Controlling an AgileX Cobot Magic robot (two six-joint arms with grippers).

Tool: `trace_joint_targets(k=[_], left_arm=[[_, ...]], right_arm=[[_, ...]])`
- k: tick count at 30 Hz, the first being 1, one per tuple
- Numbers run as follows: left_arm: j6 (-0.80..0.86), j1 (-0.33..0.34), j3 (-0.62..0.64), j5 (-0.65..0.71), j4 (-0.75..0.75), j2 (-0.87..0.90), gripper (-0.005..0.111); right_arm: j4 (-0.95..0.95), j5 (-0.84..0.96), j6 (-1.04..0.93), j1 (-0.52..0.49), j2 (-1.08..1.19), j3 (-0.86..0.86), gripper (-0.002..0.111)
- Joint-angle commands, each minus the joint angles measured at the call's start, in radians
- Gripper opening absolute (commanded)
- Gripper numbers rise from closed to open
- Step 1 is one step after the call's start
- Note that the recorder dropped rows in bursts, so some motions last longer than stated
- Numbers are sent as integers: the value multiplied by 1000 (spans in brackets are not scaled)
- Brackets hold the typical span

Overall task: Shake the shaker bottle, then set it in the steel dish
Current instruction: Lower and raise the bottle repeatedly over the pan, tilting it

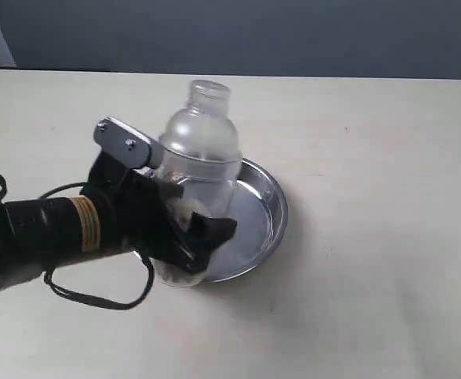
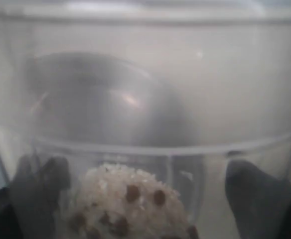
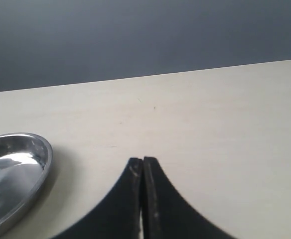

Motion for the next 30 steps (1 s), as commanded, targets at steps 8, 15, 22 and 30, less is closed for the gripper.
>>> trace_joint_targets(k=[8,15,22,30], left_arm=[[404,43,-38,20,-513,-116,0],[158,-26,-88,157,-44,-131,0],[69,-34,-94,93,133,-113,0],[180,-61,-93,181,94,-107,0]], right_arm=[[-3,-14,0,-3,5,1,-1],[-5,-14,0,-3,5,1,-1],[-5,-14,0,-3,5,1,-1],[-5,-16,0,-3,5,1,-1]])
